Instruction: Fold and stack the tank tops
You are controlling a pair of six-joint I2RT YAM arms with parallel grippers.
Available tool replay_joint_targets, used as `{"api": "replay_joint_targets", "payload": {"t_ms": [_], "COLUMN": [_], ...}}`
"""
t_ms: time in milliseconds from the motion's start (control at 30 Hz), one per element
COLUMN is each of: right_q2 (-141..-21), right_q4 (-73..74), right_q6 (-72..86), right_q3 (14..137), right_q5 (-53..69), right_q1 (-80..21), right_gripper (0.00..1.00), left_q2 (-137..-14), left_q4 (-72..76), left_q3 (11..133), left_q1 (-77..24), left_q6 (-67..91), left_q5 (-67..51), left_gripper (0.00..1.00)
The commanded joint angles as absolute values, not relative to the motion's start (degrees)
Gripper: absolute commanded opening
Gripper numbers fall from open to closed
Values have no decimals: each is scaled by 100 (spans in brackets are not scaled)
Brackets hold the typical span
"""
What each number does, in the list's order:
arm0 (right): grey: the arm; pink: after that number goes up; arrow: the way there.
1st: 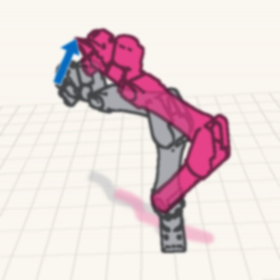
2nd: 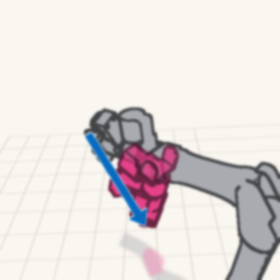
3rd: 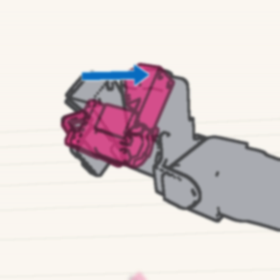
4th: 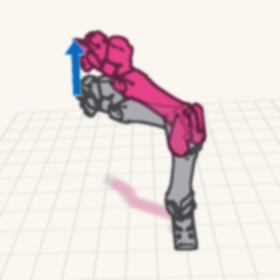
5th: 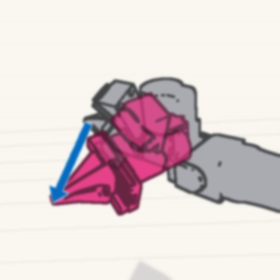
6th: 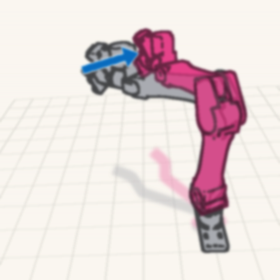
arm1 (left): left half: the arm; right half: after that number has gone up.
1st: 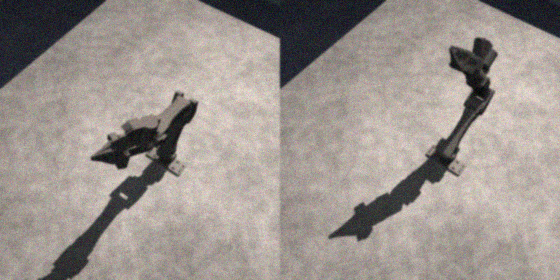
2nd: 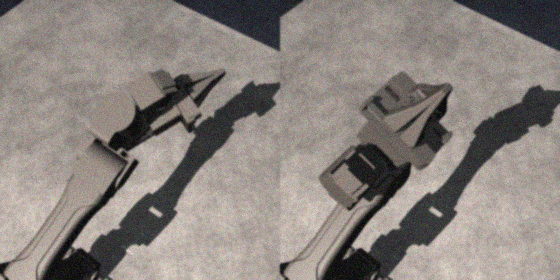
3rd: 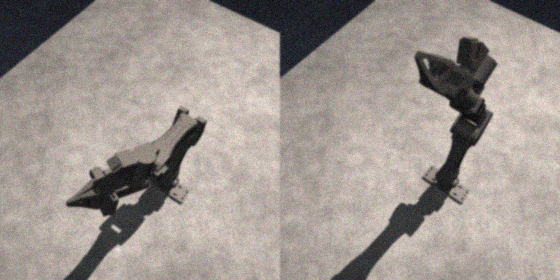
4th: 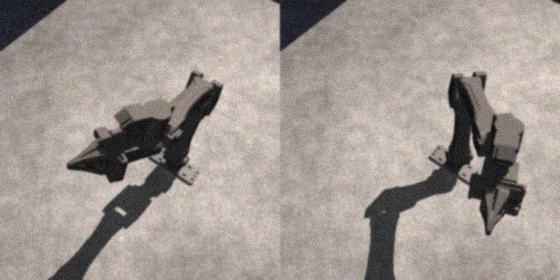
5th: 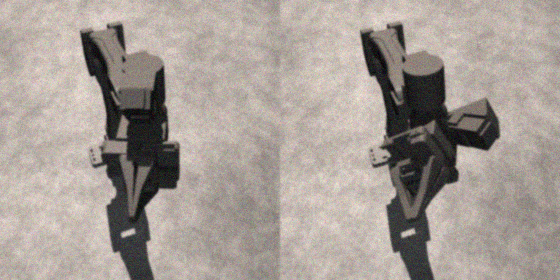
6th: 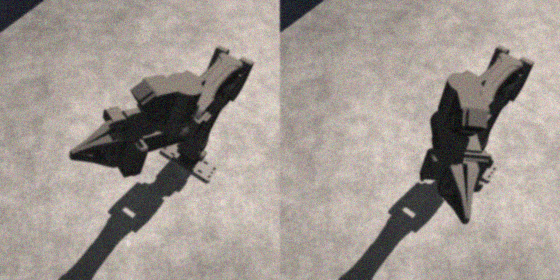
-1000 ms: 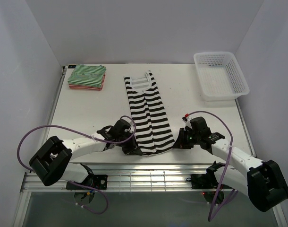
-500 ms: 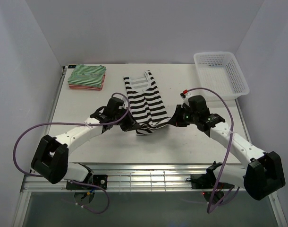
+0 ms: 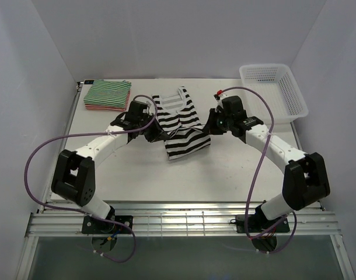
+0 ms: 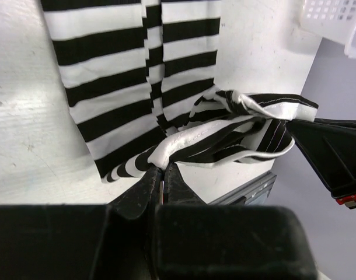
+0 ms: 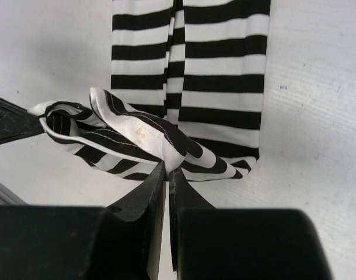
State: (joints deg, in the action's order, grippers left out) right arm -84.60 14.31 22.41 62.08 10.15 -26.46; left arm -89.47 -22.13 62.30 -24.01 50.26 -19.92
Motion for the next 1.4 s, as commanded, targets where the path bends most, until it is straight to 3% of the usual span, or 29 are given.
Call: {"api": "replay_joint_targets", "payload": {"t_ms": [0, 733, 1100, 1167, 1200, 1233, 1267, 1333, 1367], "right_q2": [-8806, -10783, -11311, -11408, -11434, -11461, -11496, -11505, -11479], "right_q4": [1143, 905, 940, 958, 967, 993, 993, 1002, 1011], "right_q6": [2022, 1846, 2039, 2092, 2135, 2162, 2162, 2162, 2145], "right_q3": [6732, 8454, 8710, 8719, 8736, 8736, 8745, 8745, 8745], "right_q5": [967, 1125, 1108, 1160, 1221, 1265, 1318, 1432, 1450], "right_q1": [-2584, -2400, -2338, -2303, -2294, -2277, -2250, -2250, -2250], "right_gripper": [8, 8, 8, 13, 17, 23, 37, 46, 58], "left_q2": [-9070, -10775, -11250, -11329, -11355, -11373, -11382, -11356, -11338], "left_q4": [-2294, -2127, -2118, -2118, -2144, -2171, -2206, -2206, -2215], "left_q3": [6548, 8006, 8279, 8306, 8323, 8358, 8367, 8358, 8358], "left_q1": [-2224, -1670, -1644, -1644, -1635, -1643, -1644, -1635, -1643], "left_q6": [4843, 4017, 3938, 3920, 3920, 3920, 3920, 3920, 3920], "left_q5": [-1916, -1714, -1828, -1881, -1898, -1898, -1898, -1898, -1898], "left_gripper": [0, 0, 0, 1, 8, 26, 35, 61, 78]}}
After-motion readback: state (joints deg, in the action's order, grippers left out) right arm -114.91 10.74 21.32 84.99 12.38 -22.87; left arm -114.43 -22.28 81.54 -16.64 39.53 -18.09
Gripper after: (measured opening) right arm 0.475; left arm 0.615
